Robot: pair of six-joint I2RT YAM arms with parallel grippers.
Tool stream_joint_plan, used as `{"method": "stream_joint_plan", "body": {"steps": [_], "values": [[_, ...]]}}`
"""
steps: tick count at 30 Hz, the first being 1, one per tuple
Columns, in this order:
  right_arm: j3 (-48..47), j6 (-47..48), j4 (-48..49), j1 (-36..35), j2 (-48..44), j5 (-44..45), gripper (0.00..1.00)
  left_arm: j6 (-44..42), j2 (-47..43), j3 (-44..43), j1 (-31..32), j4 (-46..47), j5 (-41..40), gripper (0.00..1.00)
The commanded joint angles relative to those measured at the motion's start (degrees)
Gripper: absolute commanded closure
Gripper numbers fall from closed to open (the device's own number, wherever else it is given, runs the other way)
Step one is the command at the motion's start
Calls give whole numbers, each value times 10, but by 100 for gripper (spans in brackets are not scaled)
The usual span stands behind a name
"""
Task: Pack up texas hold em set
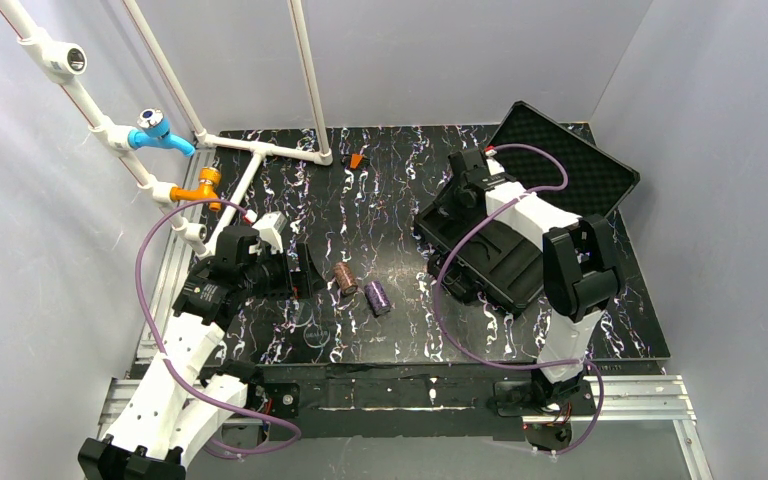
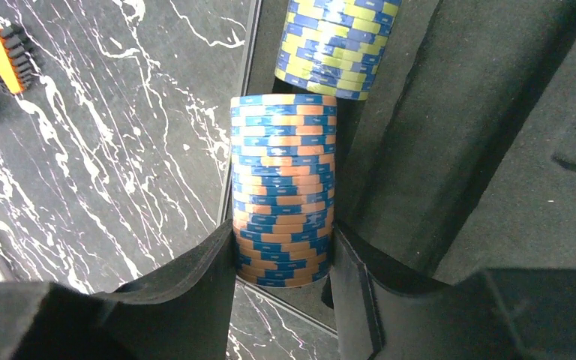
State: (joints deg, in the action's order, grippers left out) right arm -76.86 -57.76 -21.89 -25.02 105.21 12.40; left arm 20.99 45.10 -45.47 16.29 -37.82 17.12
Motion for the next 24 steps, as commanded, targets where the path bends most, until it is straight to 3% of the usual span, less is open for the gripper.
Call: {"method": "stream_joint_plan", "body": {"steps": [1, 8, 11, 19, 24], "values": [[-28, -16, 62, 13, 13, 5, 53, -7, -5, -1, 0, -11, -3, 2], [-26, -21, 66, 16, 11, -5, 28, -7, -4, -1, 0, -11, -2, 2], [-26, -20, 67, 17, 8, -8, 24, -7, -3, -1, 1, -11, -1, 2], [-26, 20, 64, 18, -21, -18, 26, -4, -5, -1, 0, -10, -2, 2], [-35, 82, 48, 17, -24, -65, 42, -8, -2, -2, 1, -11, -2, 1]]}}
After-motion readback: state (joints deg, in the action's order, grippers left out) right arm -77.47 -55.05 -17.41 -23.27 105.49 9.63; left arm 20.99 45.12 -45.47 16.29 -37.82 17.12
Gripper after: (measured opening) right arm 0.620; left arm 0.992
